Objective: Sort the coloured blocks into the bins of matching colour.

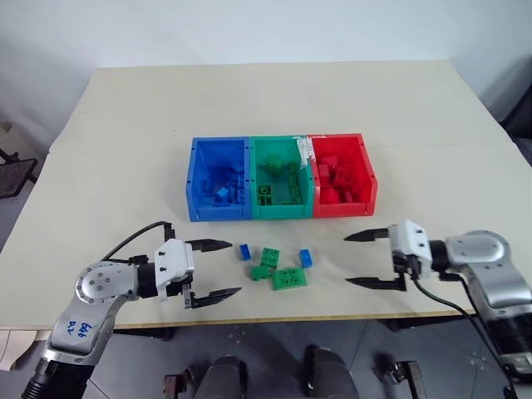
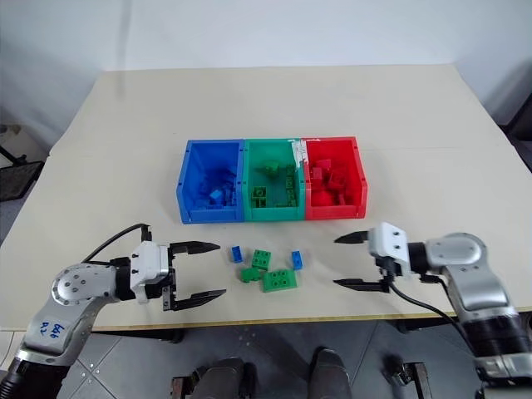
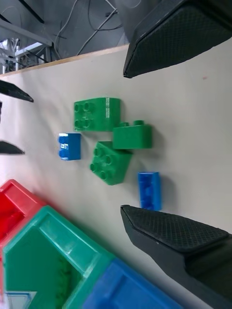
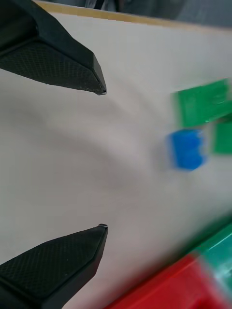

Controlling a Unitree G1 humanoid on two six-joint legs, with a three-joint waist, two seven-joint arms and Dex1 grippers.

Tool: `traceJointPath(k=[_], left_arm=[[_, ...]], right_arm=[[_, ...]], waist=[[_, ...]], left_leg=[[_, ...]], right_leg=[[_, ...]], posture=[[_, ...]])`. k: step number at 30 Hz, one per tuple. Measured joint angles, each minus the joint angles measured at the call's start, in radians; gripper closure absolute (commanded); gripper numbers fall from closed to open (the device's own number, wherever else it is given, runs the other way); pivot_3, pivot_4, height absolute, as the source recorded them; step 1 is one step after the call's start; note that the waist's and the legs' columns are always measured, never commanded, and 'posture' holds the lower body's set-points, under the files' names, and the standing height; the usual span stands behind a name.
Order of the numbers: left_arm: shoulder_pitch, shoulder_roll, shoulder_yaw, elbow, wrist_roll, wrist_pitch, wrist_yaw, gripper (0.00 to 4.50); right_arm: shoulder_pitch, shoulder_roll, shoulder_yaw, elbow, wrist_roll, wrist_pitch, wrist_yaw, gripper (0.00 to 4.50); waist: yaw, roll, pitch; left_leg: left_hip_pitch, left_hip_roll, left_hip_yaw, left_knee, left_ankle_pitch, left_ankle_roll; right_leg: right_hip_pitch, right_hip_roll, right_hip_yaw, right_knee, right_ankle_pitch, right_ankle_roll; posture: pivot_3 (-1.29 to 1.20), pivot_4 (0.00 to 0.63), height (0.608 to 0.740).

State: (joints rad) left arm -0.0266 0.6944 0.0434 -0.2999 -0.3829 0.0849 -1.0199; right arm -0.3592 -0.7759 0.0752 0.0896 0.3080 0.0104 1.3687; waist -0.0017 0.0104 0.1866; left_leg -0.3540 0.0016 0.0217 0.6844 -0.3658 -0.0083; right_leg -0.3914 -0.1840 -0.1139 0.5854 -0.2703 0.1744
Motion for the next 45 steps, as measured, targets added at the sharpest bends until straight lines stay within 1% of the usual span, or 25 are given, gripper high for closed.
traceJointPath(k=[3, 6, 7, 10, 11, 15, 17, 21, 23, 26, 27, 29, 30, 33, 34, 36, 38, 40, 45], left_arm=[[0.031, 0.017, 0.031, 0.004, -0.003, -0.002, -0.002, 0.00], [0.044, 0.017, 0.051, 0.004, -0.004, -0.004, 0.002, 0.00], [0.050, 0.017, 0.059, 0.003, -0.004, -0.008, 0.005, 0.00], [0.091, 0.012, 0.075, -0.009, -0.003, -0.012, 0.028, 0.00], [0.100, 0.010, 0.075, -0.014, -0.003, -0.012, 0.035, 0.00], [0.116, 0.000, 0.077, -0.048, -0.003, -0.011, 0.065, 0.00], [0.117, -0.009, 0.079, -0.048, -0.004, -0.011, 0.077, 0.00], [0.116, -0.029, 0.099, -0.050, -0.012, -0.004, 0.112, 0.00], [0.116, -0.047, 0.109, -0.051, -0.026, 0.009, 0.135, 0.00], [0.118, -0.076, 0.144, -0.067, -0.065, 0.046, 0.183, 0.00], [0.122, -0.083, 0.162, -0.079, -0.073, 0.052, 0.199, 0.00], [0.157, -0.091, 0.197, -0.091, -0.083, 0.054, 0.219, 0.00], [0.197, -0.099, 0.224, -0.092, -0.083, 0.053, 0.232, 0.00], [0.266, -0.116, 0.257, -0.098, -0.081, 0.045, 0.257, 0.00], [0.278, -0.118, 0.265, -0.100, -0.081, 0.043, 0.261, 0.00], [0.312, -0.125, 0.295, -0.103, -0.078, 0.035, 0.275, 0.00], [0.327, -0.126, 0.312, -0.107, -0.074, 0.029, 0.286, 0.00], [0.340, -0.127, 0.329, -0.117, -0.070, 0.018, 0.291, 0.00], [0.345, -0.127, 0.341, -0.118, -0.064, 0.002, 0.296, 0.00]], right_arm=[[-0.089, 0.048, 0.075, -0.008, -0.037, 0.056, -0.010, 0.01], [-0.130, 0.093, 0.135, 0.013, -0.085, 0.056, -0.024, 0.01], [-0.145, 0.104, 0.157, 0.040, -0.103, 0.056, -0.026, 0.19], [-0.176, 0.137, 0.195, 0.104, -0.140, 0.046, -0.027, 0.83], [-0.183, 0.148, 0.195, 0.113, -0.142, 0.043, -0.028, 1.23], [-0.206, 0.173, 0.201, 0.129, -0.143, 0.041, -0.017, 2.56], [-0.207, 0.178, 0.201, 0.130, -0.142, 0.041, -0.014, 3.06], [-0.221, 0.181, 0.189, 0.144, -0.137, 0.070, -0.022, 3.04], [-0.243, 0.182, 0.176, 0.141, -0.121, 0.119, -0.031, 3.04], [-0.318, 0.214, 0.151, 0.081, -0.071, 0.243, -0.061, 3.04], [-0.364, 0.247, 0.139, 0.059, -0.043, 0.303, -0.085, 3.04], [-0.452, 0.332, 0.128, 0.054, -0.018, 0.363, -0.144, 3.04], [-0.521, 0.410, 0.124, 0.085, -0.024, 0.371, -0.208, 3.04], [-0.656, 0.557, 0.122, 0.189, -0.060, 0.350, -0.350, 3.04], [-0.670, 0.576, 0.123, 0.215, -0.071, 0.338, -0.372, 3.04], [-0.714, 0.620, 0.140, 0.338, -0.120, 0.286, -0.426, 3.04], [-0.739, 0.649, 0.152, 0.431, -0.151, 0.248, -0.458, 2.32], [-0.766, 0.676, 0.152, 0.508, -0.158, 0.218, -0.466, 1.81], [-0.782, 0.678, 0.147, 0.550, -0.163, 0.160, -0.444, 0.08]], waist=[[0.003, 0.000, 0.000], [0.009, 0.000, 0.000], [0.008, 0.000, 0.000], [-0.001, 0.000, 0.000], [-0.002, 0.000, 0.000], [0.001, 0.000, 0.000], [0.001, 0.000, 0.000], [-0.002, 0.000, 0.000], [-0.002, 0.000, 0.000], [-0.005, 0.000, 0.000], [-0.011, 0.000, 0.000], [-0.023, 0.000, 0.000], [-0.038, 0.000, 0.000], [-0.047, -0.001, 0.000], [-0.040, -0.001, -0.001], [-0.031, -0.002, -0.001], [-0.028, -0.003, -0.002], [-0.031, -0.002, -0.001], [-0.038, -0.002, -0.001]], left_leg=[[-0.001, 0.000, -0.002, 0.000, 0.000, 0.000], [-0.001, 0.000, -0.003, 0.000, 0.000, 0.000], [-0.001, -0.001, -0.002, 0.000, 0.000, 0.000], [-0.001, 0.000, -0.002, 0.000, 0.000, 0.000], [-0.001, 0.000, -0.002, 0.000, 0.000, 0.000], [-0.001, 0.000, -0.003, 0.000, 0.000, 0.000], [-0.001, 0.000, -0.003, 0.000, 0.000, 0.000], [-0.001, 0.000, -0.002, 0.000, 0.000, 0.000], [-0.001, 0.000, -0.003, 0.000, 0.000, 0.000], [-0.001, 0.000, -0.003, 0.000, 0.000, 0.000], [-0.001, 0.001, -0.003, 0.000, 0.000, -0.001], [-0.001, 0.001, -0.004, 0.000, -0.001, -0.002], [0.000, 0.001, -0.002, -0.001, -0.001, -0.002], [0.000, 0.002, -0.005, -0.002, -0.001, -0.003], [-0.001, 0.002, -0.007, -0.002, -0.001, -0.003], [-0.001, 0.000, -0.008, -0.001, -0.002, -0.003], [-0.002, 0.000, -0.008, -0.001, -0.002, -0.003], [-0.002, 0.001, -0.008, -0.001, -0.002, -0.003], [-0.002, 0.002, -0.007, -0.001, -0.002, -0.003]], right_leg=[[0.000, 0.000, -0.001, 0.000, 0.000, 0.000], [0.000, 0.000, -0.002, 0.000, 0.000, 0.000], [0.000, 0.000, -0.002, 0.000, 0.000, 0.000], [0.000, 0.000, -0.002, 0.000, 0.000, 0.000], [0.000, 0.000, -0.002, 0.001, 0.000, 0.000], [0.000, 0.000, -0.002, 0.001, 0.000, 0.000], [0.000, 0.000, -0.002, 0.001, 0.000, 0.000], [-0.001, 0.000, -0.002, 0.001, 0.000, 0.000], [-0.001, 0.000, -0.002, 0.001, 0.000, 0.000], [-0.001, 0.000, -0.002, 0.003, 0.000, 0.000], [-0.002, 0.000, -0.002, 0.004, 0.000, 0.000], [-0.002, 0.001, -0.002, 0.005, 0.000, 0.000], [-0.003, 0.001, -0.002, 0.005, 0.000, 0.000], [-0.004, 0.001, -0.004, 0.007, 0.000, -0.001], [-0.003, 0.001, -0.005, 0.007, 0.000, -0.001], [-0.003, 0.001, -0.006, 0.006, 0.000, -0.001], [-0.002, 0.000, -0.006, 0.005, 0.000, -0.001], [-0.003, 0.001, -0.006, 0.005, 0.000, -0.001], [-0.003, 0.002, -0.006, 0.005, 0.000, -0.001]], posture=[[0.00, 0.150, 0.740], [0.00, 0.150, 0.740], [0.00, 0.150, 0.740], [0.00, 0.150, 0.740], [0.00, 0.150, 0.740], [0.00, 0.150, 0.740], [0.00, 0.150, 0.740], [0.00, 0.150, 0.740], [0.00, 0.150, 0.740], [0.00, 0.150, 0.740], [0.00, 0.150, 0.740], [0.00, 0.150, 0.740], [0.00, 0.150, 0.740], [0.00, 0.150, 0.740], [0.00, 0.150, 0.740], [0.00, 0.150, 0.740], [0.00, 0.150, 0.740], [0.00, 0.150, 0.740], [0.00, 0.150, 0.740]])
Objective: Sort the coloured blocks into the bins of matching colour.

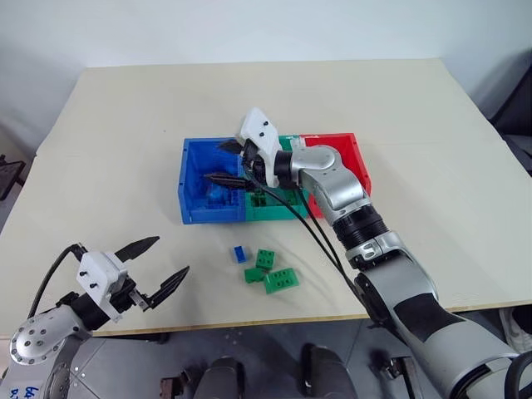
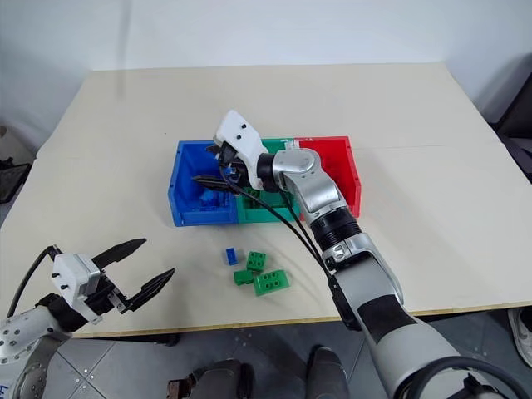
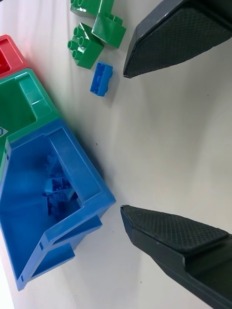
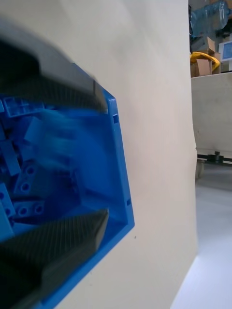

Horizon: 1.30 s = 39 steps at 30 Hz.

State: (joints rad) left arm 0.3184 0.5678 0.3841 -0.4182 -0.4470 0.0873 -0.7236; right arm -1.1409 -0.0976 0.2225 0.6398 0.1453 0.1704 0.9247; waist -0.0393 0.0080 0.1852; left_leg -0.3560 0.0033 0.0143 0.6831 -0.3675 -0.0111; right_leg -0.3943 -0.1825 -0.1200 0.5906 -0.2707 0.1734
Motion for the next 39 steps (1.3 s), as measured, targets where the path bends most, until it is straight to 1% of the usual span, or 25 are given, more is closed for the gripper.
traceJointPath(k=[2, 5, 9, 11, 12, 14, 18, 21, 25, 27, 30, 33, 36, 39], left_arm=[[-0.002, 0.000, -0.003, 0.000, 0.003, -0.001, 0.000, 0.00], [-0.021, 0.002, -0.017, 0.000, 0.004, 0.000, -0.004, 0.00], [-0.072, 0.028, -0.057, 0.005, 0.005, 0.004, -0.038, 0.00], [-0.103, 0.049, -0.083, 0.007, 0.007, 0.004, -0.065, 0.00], [-0.138, 0.065, -0.118, 0.016, 0.008, 0.014, -0.085, 0.00], [-0.184, 0.078, -0.156, 0.031, 0.006, 0.028, -0.115, 0.00], [-0.289, 0.098, -0.231, 0.090, 0.020, 0.021, -0.186, 0.00], [-0.359, 0.101, -0.251, 0.154, 0.034, -0.021, -0.223, 0.00], [-0.394, 0.134, -0.275, 0.216, 0.027, -0.022, -0.316, 0.00], [-0.405, 0.134, -0.287, 0.241, 0.027, -0.025, -0.337, 0.00], [-0.431, 0.120, -0.296, 0.247, 0.028, -0.044, -0.344, 0.00], [-0.426, 0.120, -0.296, 0.246, 0.028, -0.052, -0.350, 0.00], [-0.401, 0.120, -0.283, 0.227, 0.005, -0.018, -0.341, 0.00], [-0.342, 0.122, -0.257, 0.193, 0.001, 0.000, -0.323, 0.00]], right_arm=[[0.015, -0.017, -0.002, -0.026, 0.006, -0.016, 0.033, 0.03], [0.098, -0.082, -0.020, -0.144, 0.044, -0.018, 0.109, 0.03], [0.272, -0.220, -0.052, -0.336, 0.099, -0.017, 0.207, 0.03], [0.364, -0.285, -0.085, -0.414, 0.133, -0.044, 0.257, 0.03], [0.438, -0.340, -0.114, -0.470, 0.156, -0.084, 0.299, 0.03], [0.536, -0.409, -0.152, -0.520, 0.176, -0.111, 0.336, 0.03], [0.753, -0.523, -0.236, -0.626, 0.191, -0.174, 0.350, 0.03], [0.896, -0.574, -0.323, -0.700, 0.203, -0.195, 0.328, 0.03], [1.101, -0.639, -0.469, -0.745, 0.222, -0.218, 0.303, 0.03], [1.175, -0.656, -0.512, -0.747, 0.230, -0.237, 0.310, 0.03], [1.204, -0.663, -0.516, -0.760, 0.238, -0.233, 0.305, 0.03], [1.182, -0.681, -0.490, -0.792, 0.239, -0.198, 0.299, 0.03], [1.073, -0.712, -0.361, -0.888, 0.239, -0.052, 0.288, 0.03], [0.958, -0.711, -0.225, -0.949, 0.236, 0.062, 0.286, 0.03]], waist=[[0.001, 0.000, 0.000], [0.010, 0.000, 0.000], [0.012, -0.001, 0.000], [0.012, 0.000, 0.000], [0.013, 0.000, 0.000], [0.014, 0.000, 0.000], [0.014, 0.000, 0.000], [0.015, 0.000, 0.000], [0.022, 0.000, 0.000], [0.027, 0.000, 0.000], [0.031, 0.000, 0.000], [0.034, 0.000, 0.000], [0.035, 0.000, 0.000], [0.038, 0.000, 0.000]], left_leg=[[0.000, 0.000, 0.000, 0.000, 0.000, 0.000], [0.000, 0.000, -0.001, 0.000, 0.000, 0.000], [0.000, 0.000, 0.000, 0.001, 0.000, 0.000], [0.000, 0.000, 0.001, 0.001, 0.000, 0.000], [0.000, 0.000, 0.002, 0.000, 0.000, 0.000], [0.000, 0.000, 0.002, 0.000, 0.000, 0.000], [0.001, 0.000, 0.003, 0.000, 0.000, 0.000], [0.001, 0.000, 0.004, 0.000, 0.000, 0.000], [0.001, 0.000, 0.005, 0.000, 0.000, 0.001], [0.002, 0.000, 0.007, 0.001, 0.000, 0.001], [0.004, 0.000, 0.009, 0.001, 0.000, 0.002], [0.004, 0.000, 0.010, 0.001, 0.000, 0.002], [0.004, 0.001, 0.010, 0.001, 0.000, 0.002], [0.003, 0.001, 0.009, 0.001, 0.000, 0.002]], right_leg=[[0.000, 0.000, 0.000, 0.000, 0.000, 0.000], [0.001, 0.000, 0.000, 0.000, 0.000, 0.000], [0.001, 0.000, 0.000, -0.001, 0.000, 0.000], [0.001, 0.000, 0.000, -0.001, 0.000, 0.000], [0.001, 0.000, 0.000, -0.001, 0.000, 0.000], [0.002, 0.000, 0.000, -0.001, 0.000, 0.000], [0.001, 0.000, 0.001, -0.002, 0.000, 0.000], [0.002, 0.000, 0.001, -0.002, 0.000, 0.000], [0.002, -0.001, 0.001, -0.002, 0.000, 0.000], [0.002, 0.000, 0.002, -0.003, 0.000, 0.000], [0.003, 0.000, 0.005, -0.004, 0.000, 0.000], [0.002, 0.000, 0.006, -0.003, 0.000, 0.000], [0.002, 0.000, 0.006, -0.003, 0.000, 0.000], [0.002, 0.000, 0.005, -0.003, 0.000, 0.000]], posture=[[0.00, 0.150, 0.740], [0.00, 0.150, 0.740], [0.00, 0.150, 0.740], [0.00, 0.150, 0.740], [0.00, 0.150, 0.740], [0.00, 0.150, 0.740], [0.00, 0.150, 0.740], [0.00, 0.150, 0.740], [0.00, 0.150, 0.740], [0.00, 0.150, 0.740], [0.00, 0.150, 0.740], [0.00, 0.150, 0.740], [0.00, 0.150, 0.740], [0.00, 0.150, 0.740]])
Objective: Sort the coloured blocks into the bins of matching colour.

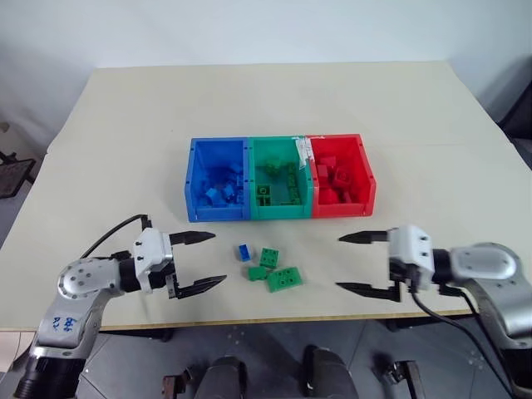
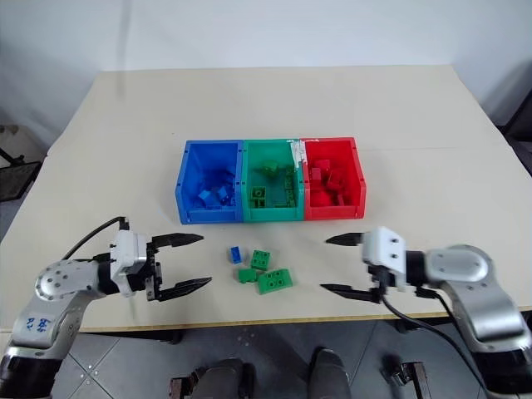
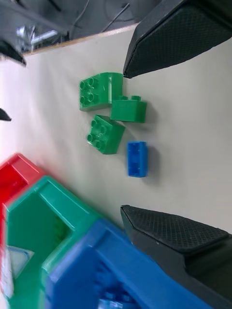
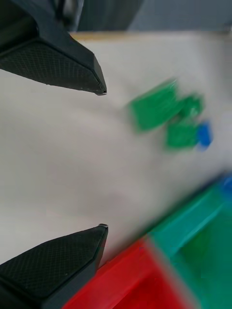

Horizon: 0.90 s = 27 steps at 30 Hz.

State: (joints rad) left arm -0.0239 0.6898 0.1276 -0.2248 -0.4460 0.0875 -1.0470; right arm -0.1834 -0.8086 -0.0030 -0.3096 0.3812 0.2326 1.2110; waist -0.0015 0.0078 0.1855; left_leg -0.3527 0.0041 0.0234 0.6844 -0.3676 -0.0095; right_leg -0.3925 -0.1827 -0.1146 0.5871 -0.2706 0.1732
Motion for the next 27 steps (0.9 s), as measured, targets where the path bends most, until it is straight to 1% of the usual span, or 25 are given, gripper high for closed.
traceJointPath(k=[3, 5, 8, 11, 12, 13, 16, 17, 19, 20, 21, 24, 26, 27], left_arm=[[0.092, 0.006, 0.041, -0.057, 0.000, 0.016, 0.022, 0.00], [0.155, 0.008, 0.066, -0.094, 0.000, 0.022, 0.034, 0.00], [0.210, 0.006, 0.087, -0.132, 0.000, 0.022, 0.056, 0.00], [0.228, 0.007, 0.098, -0.167, 0.000, 0.024, 0.076, 0.00], [0.233, 0.007, 0.100, -0.181, 0.000, 0.031, 0.082, 0.00], [0.236, 0.007, 0.100, -0.201, -0.004, 0.042, 0.086, 0.00], [0.240, 0.014, 0.100, -0.271, -0.033, 0.071, 0.088, 0.00], [0.238, 0.015, 0.099, -0.278, -0.037, 0.077, 0.089, 0.00], [0.231, 0.015, 0.098, -0.277, -0.037, 0.081, 0.093, 0.00], [0.226, 0.014, 0.096, -0.276, -0.036, 0.083, 0.098, 0.00], [0.220, 0.012, 0.095, -0.274, -0.036, 0.083, 0.102, 0.00], [0.201, -0.002, 0.084, -0.272, -0.035, 0.088, 0.116, 0.00], [0.200, -0.007, 0.076, -0.272, -0.038, 0.097, 0.119, 0.00], [0.200, -0.016, 0.076, -0.272, -0.041, 0.101, 0.123, 0.00]], right_arm=[[-0.104, 0.040, 0.127, -0.013, -0.022, 0.063, 0.000, 0.03], [-0.147, 0.065, 0.204, -0.010, -0.042, 0.084, 0.003, 0.03], [-0.175, 0.091, 0.301, 0.018, -0.093, 0.092, 0.009, 0.03], [-0.189, 0.101, 0.350, 0.056, -0.125, 0.091, 0.020, 0.03], [-0.195, 0.112, 0.355, 0.071, -0.127, 0.091, 0.024, 0.42], [-0.201, 0.116, 0.358, 0.083, -0.127, 0.090, 0.030, 0.58], [-0.223, 0.119, 0.358, 0.120, -0.138, 0.074, 0.042, 1.60], [-0.231, 0.126, 0.358, 0.130, -0.146, 0.069, 0.041, 2.04], [-0.237, 0.138, 0.358, 0.142, -0.153, 0.061, 0.039, 2.61], [-0.238, 0.146, 0.358, 0.151, -0.157, 0.055, 0.037, 2.98], [-0.239, 0.151, 0.358, 0.154, -0.159, 0.052, 0.036, 3.05], [-0.239, 0.152, 0.349, 0.152, -0.149, 0.062, 0.041, 3.05], [-0.236, 0.135, 0.330, 0.136, -0.107, 0.104, 0.054, 3.05], [-0.235, 0.127, 0.301, 0.117, -0.071, 0.131, 0.062, 3.05]], waist=[[0.003, -0.002, 0.000], [0.005, -0.002, 0.000], [0.013, -0.002, 0.000], [0.017, -0.002, 0.000], [0.017, -0.002, 0.000], [0.017, -0.002, 0.000], [0.017, -0.002, 0.000], [0.016, -0.002, 0.000], [0.014, -0.002, 0.000], [0.014, -0.002, 0.000], [0.015, -0.002, 0.000], [0.016, -0.002, 0.000], [0.016, -0.002, 0.000], [0.016, -0.002, 0.000]], left_leg=[[-0.001, 0.000, -0.001, 0.000, 0.000, 0.000], [-0.001, 0.000, -0.002, 0.000, 0.000, 0.000], [-0.001, 0.000, -0.002, 0.000, 0.000, 0.000], [-0.001, 0.000, -0.002, 0.001, 0.000, 0.000], [-0.001, 0.000, -0.002, 0.001, 0.000, 0.000], [-0.001, 0.000, -0.002, 0.001, 0.000, 0.000], [-0.001, 0.000, -0.002, 0.001, 0.000, 0.000], [-0.001, 0.000, -0.002, 0.001, 0.000, 0.000], [-0.001, 0.000, -0.002, 0.001, 0.000, 0.000], [-0.001, 0.000, -0.002, 0.001, 0.000, 0.000], [-0.001, 0.000, -0.001, 0.001, 0.000, 0.000], [-0.001, 0.000, -0.001, 0.001, 0.000, 0.000], [-0.001, 0.000, -0.001, 0.001, 0.000, 0.000], [-0.001, 0.000, -0.001, 0.001, 0.000, 0.000]], right_leg=[[0.000, 0.000, -0.001, 0.000, 0.000, 0.000], [0.000, 0.000, -0.002, 0.000, 0.000, 0.000], [0.000, 0.000, -0.002, -0.001, 0.000, 0.000], [0.000, 0.000, -0.001, -0.001, 0.000, 0.000], [0.000, 0.000, -0.002, -0.001, 0.000, 0.000], [0.000, 0.000, -0.002, -0.001, 0.000, 0.000], [0.000, 0.000, -0.001, -0.001, 0.000, 0.000], [0.000, 0.000, -0.001, -0.001, 0.000, 0.000], [0.000, 0.000, -0.002, 0.000, 0.000, -0.001], [0.000, 0.000, -0.002, 0.000, 0.000, -0.001], [0.000, 0.000, -0.002, -0.001, 0.000, -0.001], [0.000, 0.000, -0.002, 0.000, 0.000, -0.001], [0.000, 0.000, -0.002, -0.001, 0.000, -0.001], [0.000, 0.000, -0.002, -0.001, 0.000, -0.001]], posture=[[0.00, 0.150, 0.740], [0.00, 0.150, 0.740], [0.00, 0.150, 0.740], [0.00, 0.150, 0.740], [0.00, 0.150, 0.740], [0.00, 0.150, 0.740], [0.00, 0.150, 0.740], [0.00, 0.150, 0.740], [0.00, 0.150, 0.740], [0.00, 0.150, 0.740], [0.00, 0.150, 0.740], [0.00, 0.150, 0.740], [0.00, 0.150, 0.740], [0.00, 0.150, 0.740]])
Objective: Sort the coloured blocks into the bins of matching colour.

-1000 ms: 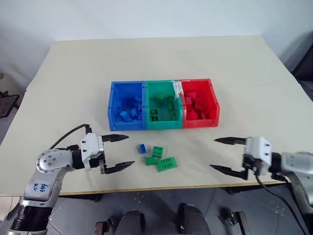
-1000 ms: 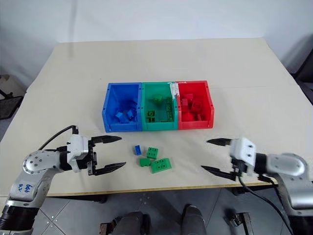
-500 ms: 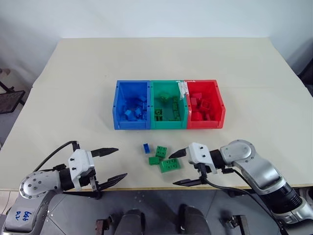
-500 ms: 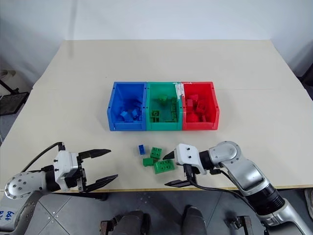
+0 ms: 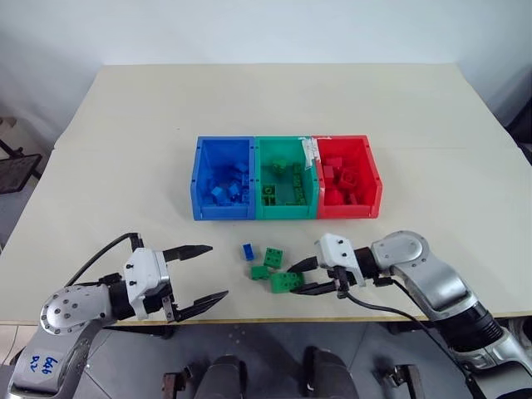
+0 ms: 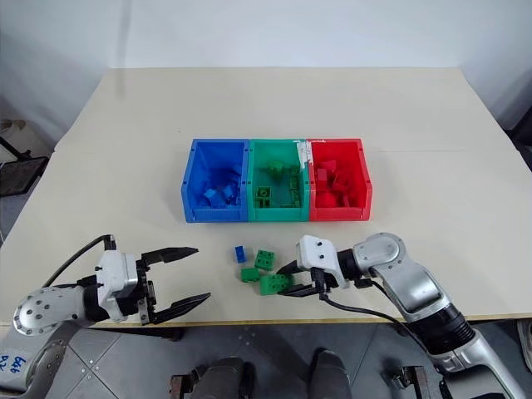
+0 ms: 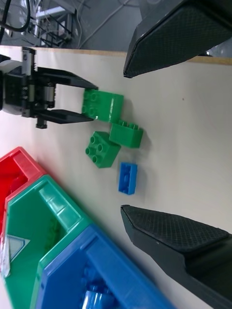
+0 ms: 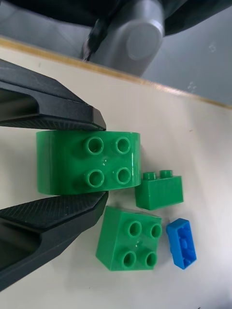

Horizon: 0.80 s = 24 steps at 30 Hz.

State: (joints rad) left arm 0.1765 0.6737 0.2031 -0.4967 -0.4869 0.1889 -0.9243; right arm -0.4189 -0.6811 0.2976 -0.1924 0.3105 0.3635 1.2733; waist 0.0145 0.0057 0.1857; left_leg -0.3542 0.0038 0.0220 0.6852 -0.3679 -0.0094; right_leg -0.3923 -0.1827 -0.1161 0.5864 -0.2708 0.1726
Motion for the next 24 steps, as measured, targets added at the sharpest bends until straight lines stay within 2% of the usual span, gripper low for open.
traceJointPath(k=[3, 7, 9, 13, 17, 21, 22, 24], left_arm=[[-0.004, -0.030, 0.000, 0.002, -0.011, 0.004, 0.018, 0.00], [-0.031, -0.065, 0.002, 0.025, -0.015, 0.007, 0.057, 0.00], [-0.042, -0.087, 0.009, 0.053, -0.009, 0.005, 0.091, 0.00], [-0.050, -0.133, 0.031, 0.089, 0.022, -0.007, 0.173, 0.00], [-0.031, -0.154, 0.035, 0.085, 0.029, -0.016, 0.217, 0.00], [-0.007, -0.149, 0.039, 0.079, 0.030, -0.011, 0.240, 0.00], [-0.008, -0.146, 0.049, 0.079, 0.030, -0.009, 0.245, 0.00], [-0.017, -0.129, 0.066, 0.083, 0.030, -0.004, 0.246, 0.00]], right_arm=[[-0.039, 0.003, -0.097, -0.039, 0.121, 0.084, -0.007, 3.05], [-0.233, 0.093, -0.218, 0.031, 0.211, 0.163, -0.113, 3.05], [-0.325, 0.137, -0.236, 0.133, 0.201, 0.169, -0.173, 3.05], [-0.445, 0.213, -0.206, 0.395, 0.073, 0.078, -0.271, 3.05], [-0.525, 0.278, -0.197, 0.622, -0.004, -0.021, -0.319, 1.69], [-0.539, 0.290, -0.199, 0.673, -0.021, -0.070, -0.305, 0.28], [-0.534, 0.289, -0.199, 0.669, -0.021, -0.081, -0.295, 0.02], [-0.496, 0.273, -0.211, 0.631, -0.013, -0.097, -0.263, 0.02]], waist=[[-0.001, 0.000, 0.000], [-0.015, 0.000, 0.000], [-0.018, 0.000, 0.000], [-0.019, 0.000, 0.000], [-0.022, 0.000, 0.000], [-0.026, 0.000, 0.000], [-0.027, 0.000, 0.000], [-0.025, 0.000, 0.000]], left_leg=[[0.000, 0.000, 0.000, 0.000, 0.000, 0.000], [0.001, 0.001, 0.000, 0.000, 0.000, 0.000], [0.001, 0.001, 0.000, 0.000, 0.000, 0.000], [0.000, 0.000, 0.000, -0.001, 0.000, 0.000], [0.000, 0.000, 0.000, -0.001, 0.000, 0.000], [0.000, 0.001, -0.001, -0.001, 0.000, 0.000], [0.000, 0.001, -0.001, -0.001, 0.000, 0.000], [0.000, 0.001, -0.001, -0.001, 0.000, 0.000]], right_leg=[[0.000, 0.000, 0.000, 0.000, 0.000, 0.000], [0.000, 0.000, 0.000, 0.002, 0.000, -0.001], [-0.001, 0.000, 0.000, 0.003, 0.000, -0.001], [-0.002, 0.000, -0.001, 0.003, 0.000, -0.001], [-0.002, 0.000, -0.002, 0.003, 0.000, -0.001], [-0.002, 0.000, -0.002, 0.003, 0.000, 0.000], [-0.002, 0.000, -0.002, 0.003, 0.000, -0.001], [-0.002, 0.000, -0.002, 0.003, 0.000, 0.000]], posture=[[0.00, 0.150, 0.740], [0.00, 0.150, 0.740], [0.00, 0.150, 0.740], [0.00, 0.150, 0.740], [0.00, 0.150, 0.740], [0.00, 0.150, 0.740], [0.00, 0.150, 0.740], [0.00, 0.150, 0.740]])
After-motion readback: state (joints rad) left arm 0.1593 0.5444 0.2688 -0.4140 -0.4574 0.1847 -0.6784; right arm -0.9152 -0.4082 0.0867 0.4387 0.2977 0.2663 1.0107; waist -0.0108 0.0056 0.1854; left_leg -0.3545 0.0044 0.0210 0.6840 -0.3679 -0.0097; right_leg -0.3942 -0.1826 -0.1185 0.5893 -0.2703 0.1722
